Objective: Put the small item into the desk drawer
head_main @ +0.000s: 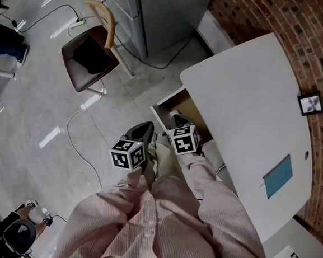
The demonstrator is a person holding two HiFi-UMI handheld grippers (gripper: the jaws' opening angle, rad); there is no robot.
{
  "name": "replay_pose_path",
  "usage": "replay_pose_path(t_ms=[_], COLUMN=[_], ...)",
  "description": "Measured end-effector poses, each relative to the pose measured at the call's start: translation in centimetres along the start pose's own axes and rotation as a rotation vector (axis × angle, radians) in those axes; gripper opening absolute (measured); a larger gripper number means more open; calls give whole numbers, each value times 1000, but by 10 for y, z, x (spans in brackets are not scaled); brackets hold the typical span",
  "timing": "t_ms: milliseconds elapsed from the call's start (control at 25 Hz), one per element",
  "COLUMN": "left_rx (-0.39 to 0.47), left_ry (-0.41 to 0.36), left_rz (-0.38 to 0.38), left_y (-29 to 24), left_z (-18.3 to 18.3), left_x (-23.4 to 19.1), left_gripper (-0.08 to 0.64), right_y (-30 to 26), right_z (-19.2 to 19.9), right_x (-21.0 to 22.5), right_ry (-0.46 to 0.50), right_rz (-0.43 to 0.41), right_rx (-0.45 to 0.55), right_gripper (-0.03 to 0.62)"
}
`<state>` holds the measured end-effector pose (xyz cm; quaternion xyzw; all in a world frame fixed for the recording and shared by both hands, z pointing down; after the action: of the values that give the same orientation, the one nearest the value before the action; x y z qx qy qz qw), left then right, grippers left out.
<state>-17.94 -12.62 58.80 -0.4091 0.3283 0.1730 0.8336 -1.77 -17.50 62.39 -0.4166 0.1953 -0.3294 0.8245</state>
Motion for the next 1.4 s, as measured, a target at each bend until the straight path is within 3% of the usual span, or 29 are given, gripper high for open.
replay_pose_path(t_ms=[240,720,1120,1400], left_rx=[44,172,318,403], left_ry=[-78,-266,-431,-494], left_rz=[61,198,232,248], left_y=[29,75,109,126], left_z=[-28,-80,-128,-152], left_x=[22,83,116,137], left_gripper=[0,0,0,0], right_y=[46,139,211,245], right_z=[-15,-60,-99,-116], right_x=[0,17,32,47], right_ry=[-90,-243,-266,-222], right_rz=[9,48,113,149], right_rx=[107,432,695,788], right_gripper=[8,6,6,6])
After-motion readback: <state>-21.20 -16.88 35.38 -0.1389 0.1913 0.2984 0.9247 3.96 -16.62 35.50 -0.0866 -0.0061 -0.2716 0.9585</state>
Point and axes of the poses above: the fingertips, and each gripper's own axes: y backward along the fingers, x to its right, z out of its underside, the point moved 9 cm from there along y, backward along the fingers, and after that the axes turned 15 degrees about y, right-handed, at the moved point
